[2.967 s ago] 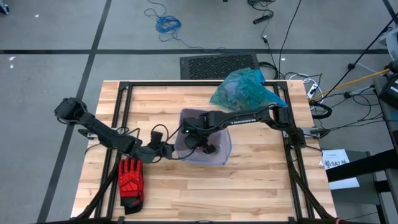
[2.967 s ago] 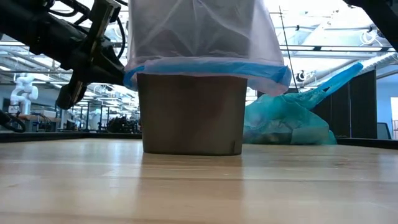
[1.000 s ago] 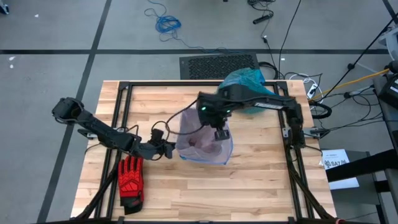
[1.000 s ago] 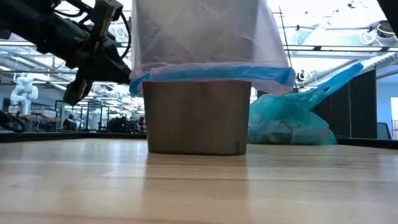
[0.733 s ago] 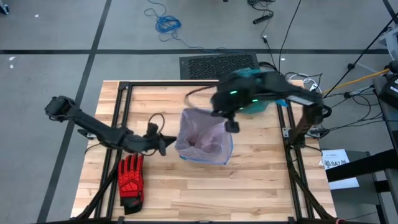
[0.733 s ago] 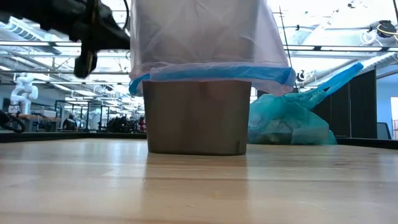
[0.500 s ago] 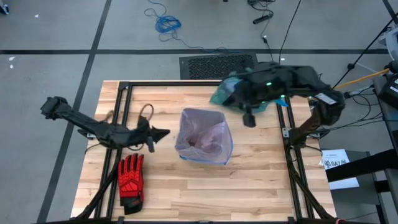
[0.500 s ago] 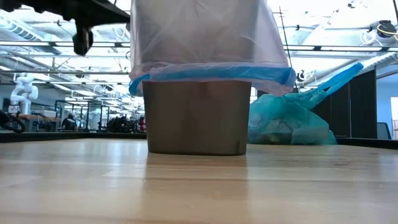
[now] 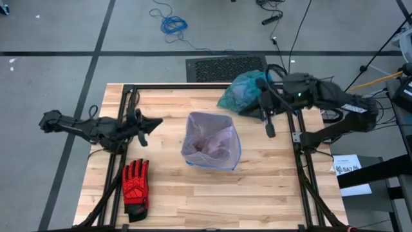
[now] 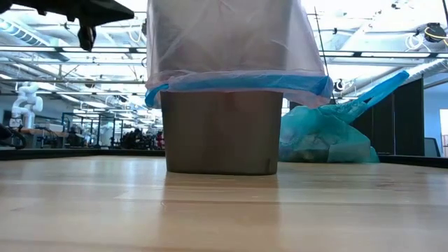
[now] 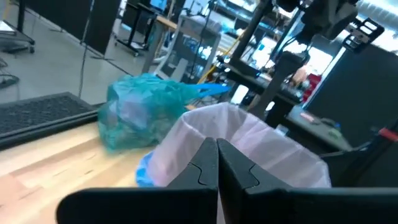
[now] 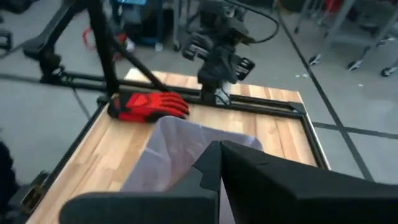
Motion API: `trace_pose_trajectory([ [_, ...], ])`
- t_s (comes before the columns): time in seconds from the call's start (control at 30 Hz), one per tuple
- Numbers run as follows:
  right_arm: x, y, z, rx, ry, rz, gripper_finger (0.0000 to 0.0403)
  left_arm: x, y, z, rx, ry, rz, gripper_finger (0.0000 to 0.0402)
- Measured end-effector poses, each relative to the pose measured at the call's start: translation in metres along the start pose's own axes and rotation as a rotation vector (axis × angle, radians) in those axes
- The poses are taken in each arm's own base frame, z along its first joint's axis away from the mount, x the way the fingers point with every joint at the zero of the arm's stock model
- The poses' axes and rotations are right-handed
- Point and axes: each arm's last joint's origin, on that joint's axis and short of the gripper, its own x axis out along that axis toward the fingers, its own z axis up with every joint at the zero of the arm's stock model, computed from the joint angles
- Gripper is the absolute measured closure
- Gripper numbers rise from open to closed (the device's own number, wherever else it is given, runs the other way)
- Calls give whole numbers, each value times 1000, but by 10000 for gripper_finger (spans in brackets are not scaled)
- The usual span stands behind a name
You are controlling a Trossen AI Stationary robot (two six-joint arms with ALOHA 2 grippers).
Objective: Place trash/remove bag and relplace
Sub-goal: Return to Home Position
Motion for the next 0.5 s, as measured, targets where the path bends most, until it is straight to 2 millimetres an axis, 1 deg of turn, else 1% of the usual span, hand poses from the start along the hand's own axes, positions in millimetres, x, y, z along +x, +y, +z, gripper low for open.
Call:
trace_pose_trajectory([
  [0.13,10,-2,-49,56,-93,-44,403,4,6,1,19,13,5,402],
  [0.23,9,-4,-82,98,-203,-83,403,11,13,-1,42,46,47,402],
  [0.37,-4,-4,-117,142,-347,-136,403,17,24,1,93,55,87,402],
  [0.43,-12,-4,-135,157,-370,-168,403,18,31,4,109,44,121,402],
  [0.5,-20,-5,-155,206,-348,-226,403,16,36,10,120,22,143,402],
])
